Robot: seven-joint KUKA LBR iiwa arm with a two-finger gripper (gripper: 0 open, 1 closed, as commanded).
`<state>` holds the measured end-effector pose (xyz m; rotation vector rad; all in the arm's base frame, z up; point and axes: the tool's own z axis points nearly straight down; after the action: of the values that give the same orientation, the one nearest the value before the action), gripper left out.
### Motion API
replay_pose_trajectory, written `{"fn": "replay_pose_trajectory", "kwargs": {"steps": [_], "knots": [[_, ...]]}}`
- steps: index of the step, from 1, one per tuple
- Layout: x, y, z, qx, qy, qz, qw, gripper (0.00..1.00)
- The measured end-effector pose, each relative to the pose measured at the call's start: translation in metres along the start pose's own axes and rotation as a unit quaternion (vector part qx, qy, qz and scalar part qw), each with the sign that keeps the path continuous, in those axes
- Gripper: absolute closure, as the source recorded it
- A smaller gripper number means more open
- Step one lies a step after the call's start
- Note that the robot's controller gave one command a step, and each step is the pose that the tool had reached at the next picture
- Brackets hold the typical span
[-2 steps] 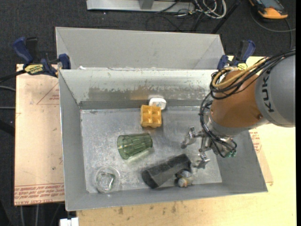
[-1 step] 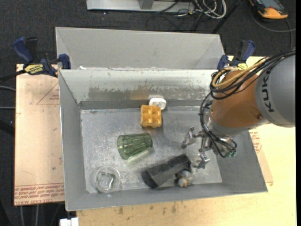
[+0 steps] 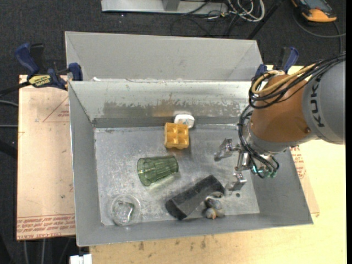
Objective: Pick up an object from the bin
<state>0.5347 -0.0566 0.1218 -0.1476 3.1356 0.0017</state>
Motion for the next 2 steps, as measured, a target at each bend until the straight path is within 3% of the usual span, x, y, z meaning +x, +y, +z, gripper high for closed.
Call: {"fn": "replay_pose_trajectory", "kwargs": {"steps": [1, 2], "knots": [[-0.001, 0.0, -0.002, 0.0, -0.0004, 0.005, 1.0, 0.0], [0.016, 0.041, 0.045, 0.004, -0.0059, -0.037, 0.9993, 1.0]]}}
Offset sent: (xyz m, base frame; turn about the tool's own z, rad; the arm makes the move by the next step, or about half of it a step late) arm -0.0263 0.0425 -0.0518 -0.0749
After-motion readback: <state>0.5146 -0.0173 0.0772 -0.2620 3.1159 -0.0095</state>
